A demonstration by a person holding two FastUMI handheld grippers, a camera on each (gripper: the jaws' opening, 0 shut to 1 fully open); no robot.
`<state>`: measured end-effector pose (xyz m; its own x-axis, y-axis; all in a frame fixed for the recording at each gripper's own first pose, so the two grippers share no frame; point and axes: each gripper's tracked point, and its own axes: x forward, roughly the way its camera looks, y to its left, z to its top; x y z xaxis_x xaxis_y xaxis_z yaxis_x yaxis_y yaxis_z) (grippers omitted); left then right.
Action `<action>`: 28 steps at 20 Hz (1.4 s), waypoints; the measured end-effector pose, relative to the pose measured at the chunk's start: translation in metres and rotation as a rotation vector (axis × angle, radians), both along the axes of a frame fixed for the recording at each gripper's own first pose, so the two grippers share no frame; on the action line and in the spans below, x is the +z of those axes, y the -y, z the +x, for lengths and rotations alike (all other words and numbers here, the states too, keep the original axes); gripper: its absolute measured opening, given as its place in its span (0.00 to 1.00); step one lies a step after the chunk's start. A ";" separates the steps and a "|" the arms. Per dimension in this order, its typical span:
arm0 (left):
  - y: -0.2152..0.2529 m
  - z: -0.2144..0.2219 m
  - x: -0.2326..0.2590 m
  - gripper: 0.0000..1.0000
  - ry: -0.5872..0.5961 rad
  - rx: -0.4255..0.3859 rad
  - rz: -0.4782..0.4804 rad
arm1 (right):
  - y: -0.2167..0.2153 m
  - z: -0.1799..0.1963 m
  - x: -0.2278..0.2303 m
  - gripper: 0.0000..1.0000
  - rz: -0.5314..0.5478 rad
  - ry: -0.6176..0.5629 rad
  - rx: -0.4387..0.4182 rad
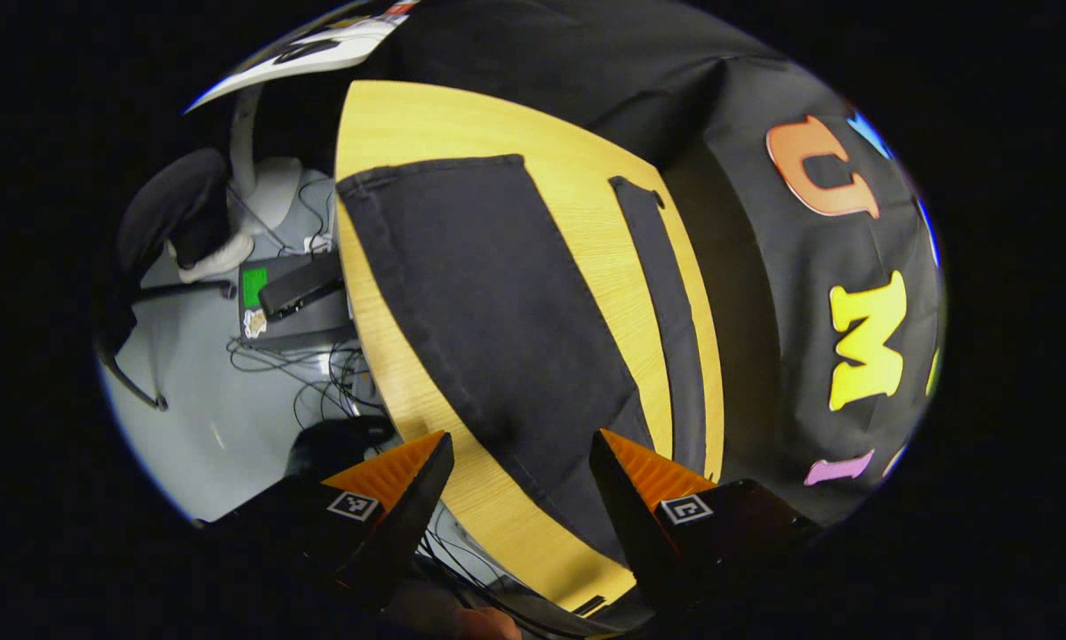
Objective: Grasp the waist and the cuffs of the jeans and fold them to make the two legs overlap; first hold the waist and fold one-third of the jeans toward the cuffs, then hold the cuffs and fold the remaining one-third in the same direction to finish folding.
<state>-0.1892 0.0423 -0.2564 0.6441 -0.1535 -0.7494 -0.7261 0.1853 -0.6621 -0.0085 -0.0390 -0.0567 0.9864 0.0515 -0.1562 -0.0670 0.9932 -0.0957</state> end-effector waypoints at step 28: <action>-0.047 0.066 -0.045 0.05 0.197 0.271 -0.271 | 0.169 -0.003 -0.135 0.98 0.371 -0.449 -0.516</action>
<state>-0.1230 0.0895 -0.3012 0.8149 -0.1334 -0.5640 -0.5795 -0.1941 -0.7915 -0.0113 -0.2080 -0.1916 0.7458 -0.2699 -0.6091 0.4589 0.8709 0.1760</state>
